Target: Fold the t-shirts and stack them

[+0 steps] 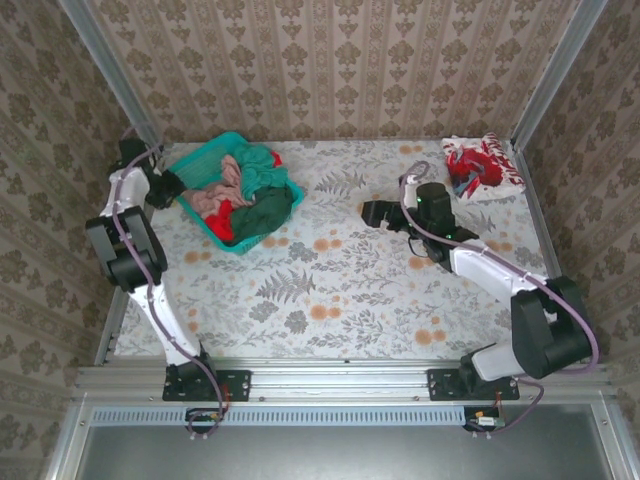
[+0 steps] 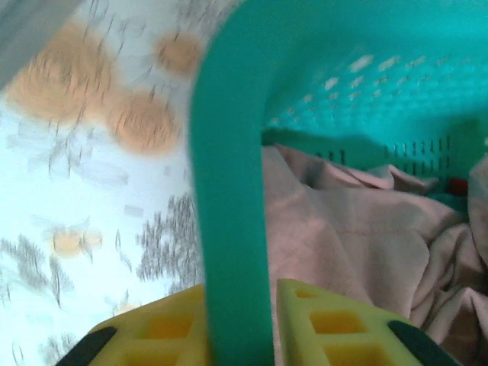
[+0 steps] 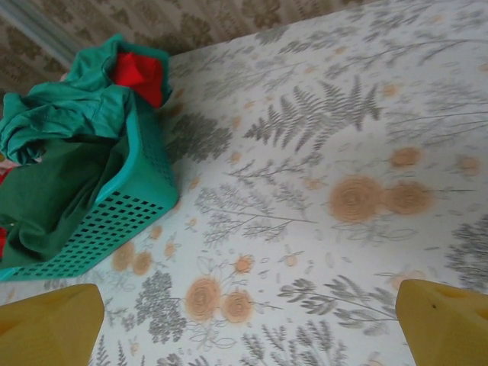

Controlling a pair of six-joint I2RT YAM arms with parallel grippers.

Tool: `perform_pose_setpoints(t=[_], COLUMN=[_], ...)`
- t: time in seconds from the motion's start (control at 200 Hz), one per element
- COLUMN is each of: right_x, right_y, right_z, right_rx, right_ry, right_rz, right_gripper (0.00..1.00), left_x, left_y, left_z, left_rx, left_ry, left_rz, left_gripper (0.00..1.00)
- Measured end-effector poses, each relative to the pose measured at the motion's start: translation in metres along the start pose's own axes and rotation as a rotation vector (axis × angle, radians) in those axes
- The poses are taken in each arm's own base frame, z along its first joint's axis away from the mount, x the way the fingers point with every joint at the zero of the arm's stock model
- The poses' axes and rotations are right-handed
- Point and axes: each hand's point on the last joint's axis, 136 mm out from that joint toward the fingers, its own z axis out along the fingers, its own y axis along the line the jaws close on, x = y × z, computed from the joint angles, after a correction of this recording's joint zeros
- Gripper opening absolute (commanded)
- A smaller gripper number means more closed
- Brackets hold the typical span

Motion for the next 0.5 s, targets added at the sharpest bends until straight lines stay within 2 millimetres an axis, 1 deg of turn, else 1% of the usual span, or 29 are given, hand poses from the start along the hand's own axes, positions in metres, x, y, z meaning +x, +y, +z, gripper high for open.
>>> perform_pose_setpoints(t=[0.03,0.05,0.07,0.085,0.095,0.175,0.23,0.255,0.31,0.37,0.425,0.475,0.495], right_x=[0.002,0.005,0.007,0.008,0.009,0.015,0.018,0.019,0.020,0.017,0.013,0.013,0.012], right_y=[0.005,0.010,0.014,0.017,0.018,0.031,0.037,0.038,0.038,0.033,0.030,0.026,0.024], right_z=[0.004,0.008,0.011,0.013,0.014,0.029,0.041,0.047,0.063,0.084,0.104,0.122,0.129], right_rx=[-0.010,-0.018,-0.025,-0.029,-0.032,-0.049,-0.048,-0.041,-0.015,0.034,0.071,0.102,0.116], right_ry=[0.012,0.022,0.031,0.038,0.040,0.076,0.104,0.120,0.150,0.174,0.185,0.201,0.204], right_rz=[-0.006,-0.011,-0.015,-0.018,-0.020,-0.036,-0.041,-0.036,-0.034,-0.016,-0.013,-0.006,-0.004], right_gripper=[1.00,1.00,1.00,1.00,1.00,1.00,0.93,0.91,0.84,0.84,0.84,0.83,0.83], left_x=[-0.008,-0.012,-0.016,-0.017,-0.018,-0.020,-0.018,-0.015,-0.003,0.018,0.039,0.062,0.070], left_y=[-0.004,-0.006,-0.007,-0.009,-0.009,-0.015,-0.020,-0.021,-0.025,-0.030,-0.033,-0.037,-0.036], left_z=[0.001,0.002,0.001,0.001,0.001,-0.007,-0.017,-0.021,-0.038,-0.061,-0.083,-0.105,-0.113], left_rx=[0.008,0.013,0.015,0.020,0.021,0.030,0.032,0.028,0.023,0.020,0.029,0.056,0.062], left_ry=[-0.006,-0.008,-0.010,-0.010,-0.010,-0.016,-0.024,-0.030,-0.042,-0.063,-0.100,-0.138,-0.161], left_rz=[0.021,0.032,0.047,0.048,0.052,0.091,0.103,0.103,0.116,0.122,0.118,0.115,0.109], left_gripper=[0.34,0.37,0.42,0.49,0.52,0.72,0.85,0.89,0.92,0.98,0.98,0.98,0.98])
